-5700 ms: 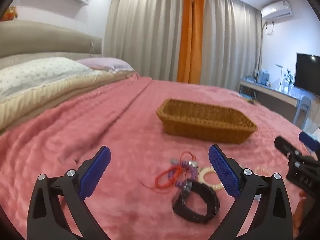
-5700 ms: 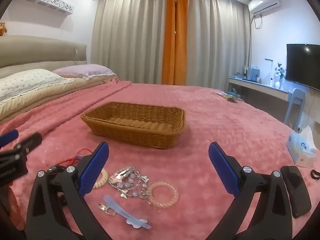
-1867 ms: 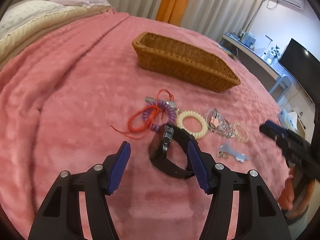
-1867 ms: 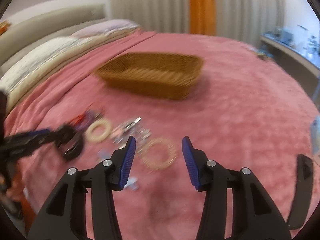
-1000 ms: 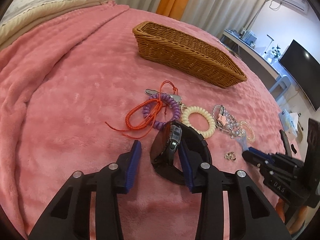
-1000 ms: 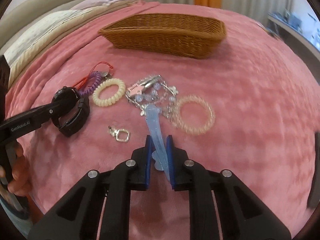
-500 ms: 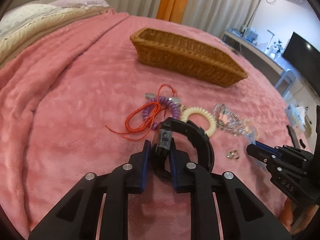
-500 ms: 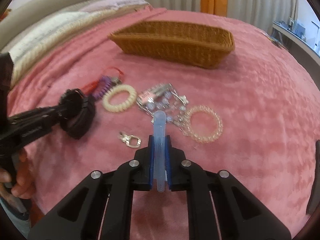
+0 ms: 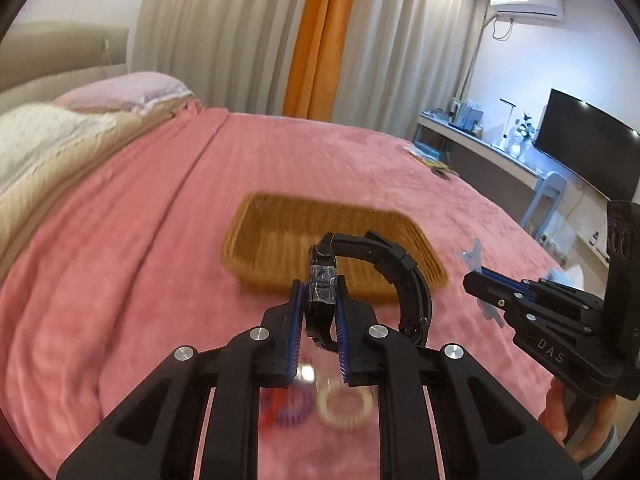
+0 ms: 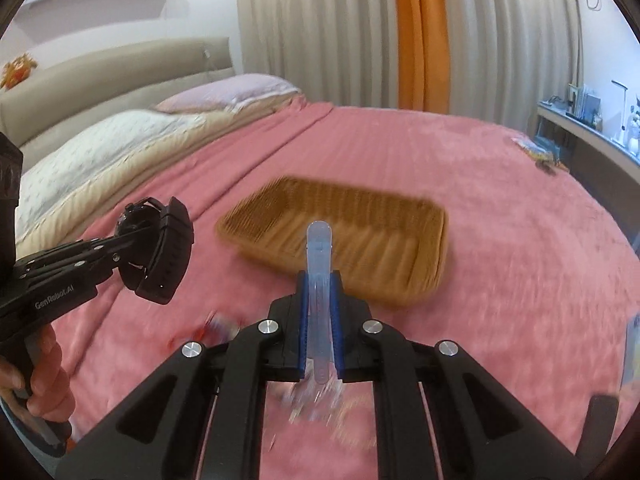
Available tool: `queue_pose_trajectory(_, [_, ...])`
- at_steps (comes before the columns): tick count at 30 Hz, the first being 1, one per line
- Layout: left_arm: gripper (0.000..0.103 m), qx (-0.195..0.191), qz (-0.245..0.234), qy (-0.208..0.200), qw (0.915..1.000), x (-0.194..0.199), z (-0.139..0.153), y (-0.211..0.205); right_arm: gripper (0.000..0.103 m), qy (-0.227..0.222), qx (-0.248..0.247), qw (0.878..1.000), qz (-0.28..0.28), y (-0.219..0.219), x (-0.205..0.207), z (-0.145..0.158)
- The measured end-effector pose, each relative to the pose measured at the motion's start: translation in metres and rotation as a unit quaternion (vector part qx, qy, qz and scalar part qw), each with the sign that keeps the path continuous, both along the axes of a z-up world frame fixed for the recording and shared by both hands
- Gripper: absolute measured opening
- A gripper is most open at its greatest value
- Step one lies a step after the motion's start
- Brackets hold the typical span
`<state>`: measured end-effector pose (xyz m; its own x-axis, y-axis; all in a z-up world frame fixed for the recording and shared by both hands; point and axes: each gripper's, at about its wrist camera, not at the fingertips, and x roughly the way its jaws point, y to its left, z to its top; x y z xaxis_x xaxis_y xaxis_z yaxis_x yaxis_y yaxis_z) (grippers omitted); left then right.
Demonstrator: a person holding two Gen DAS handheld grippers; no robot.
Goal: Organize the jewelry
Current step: 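Carry both items to the wicker basket and open both tools to drop them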
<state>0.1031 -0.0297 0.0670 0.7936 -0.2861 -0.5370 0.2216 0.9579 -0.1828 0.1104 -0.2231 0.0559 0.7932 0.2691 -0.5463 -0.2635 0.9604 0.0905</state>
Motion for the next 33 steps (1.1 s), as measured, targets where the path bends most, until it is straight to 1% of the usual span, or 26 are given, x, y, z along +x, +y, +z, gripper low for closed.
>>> queue_pose_trajectory(3, [0.013,-0.005,-0.005,0.008,0.9999,0.043,0.001,-0.009,0.008,0.009,-0.001,1.0,-0.007,-0.002,0.036,0.0])
queue_pose_trajectory(4, [0.013,-0.004,-0.006,0.01,0.9999,0.05,0.0,-0.012,0.008,0.014,-0.002,1.0,-0.009,-0.002,0.049,-0.001])
queue_pose_trajectory(5, [0.013,-0.001,-0.006,0.014,0.9999,0.067,-0.004,-0.017,0.008,0.027,-0.001,1.0,-0.01,-0.002,0.066,-0.006])
queue_pose_trajectory(7, [0.013,-0.001,-0.006,0.027,0.9996,0.091,-0.013,-0.023,0.008,0.051,-0.001,0.999,-0.012,-0.003,0.089,-0.016])
queue_pose_trajectory(11, [0.013,0.005,-0.006,0.059,0.9982,0.124,-0.034,-0.033,0.008,0.11,0.001,0.994,-0.016,-0.004,0.127,-0.042])
queue_pose_trajectory(14, [0.013,0.016,-0.004,0.085,0.9962,0.141,-0.05,-0.038,0.008,0.144,0.002,0.989,-0.018,-0.001,0.14,-0.055])
queue_pose_trajectory(16, [0.013,0.029,0.0,0.105,0.9941,0.148,-0.06,-0.04,0.008,0.161,-0.001,0.987,-0.02,-0.002,0.145,-0.065])
queue_pose_trajectory(20, [0.014,0.034,-0.001,0.127,0.9913,0.151,-0.071,-0.04,0.008,0.166,-0.005,0.986,-0.023,-0.004,0.144,-0.071])
queue_pose_trajectory(22, [0.017,0.037,-0.003,0.129,0.991,0.149,-0.072,-0.04,0.009,0.167,-0.01,0.985,-0.03,-0.004,0.143,-0.071])
queue_pose_trajectory(23, [0.019,0.035,-0.003,0.124,0.9916,0.146,-0.07,-0.039,0.009,0.168,-0.008,0.985,-0.027,-0.003,0.142,-0.07])
queue_pose_trajectory(25, [0.031,0.034,-0.005,0.113,0.993,0.138,-0.063,-0.038,0.01,0.166,-0.006,0.986,-0.026,-0.004,0.138,-0.067])
queue_pose_trajectory(26, [0.039,0.034,-0.005,0.105,0.9939,0.132,-0.058,-0.037,0.012,0.164,-0.006,0.986,-0.027,-0.005,0.135,-0.064])
queue_pose_trajectory(27, [0.042,0.033,-0.007,0.098,0.9947,0.126,-0.052,-0.035,0.016,0.159,-0.003,0.987,-0.025,-0.007,0.13,-0.061])
queue_pose_trajectory(28, [0.043,0.031,-0.01,0.094,0.9951,0.121,-0.047,-0.035,0.017,0.156,-0.001,0.987,-0.025,-0.009,0.126,-0.057])
queue_pose_trajectory(30, [0.049,0.016,-0.023,0.083,0.9961,0.106,-0.034,-0.029,0.029,0.148,0.005,0.989,-0.024,-0.012,0.114,-0.049])
queue_pose_trajectory(31, [0.051,0.009,-0.028,0.077,0.9966,0.099,-0.028,-0.026,0.031,0.141,0.008,0.99,-0.023,-0.013,0.105,-0.044])
queue_pose_trajectory(32, [0.056,0.002,-0.033,0.067,0.9972,0.088,-0.02,-0.022,0.037,0.137,0.009,0.99,-0.023,-0.014,0.1,-0.041])
queue_pose_trajectory(33, [0.064,-0.006,-0.036,0.056,0.9978,0.077,-0.012,-0.017,0.045,0.127,0.011,0.992,-0.021,-0.016,0.088,-0.034])
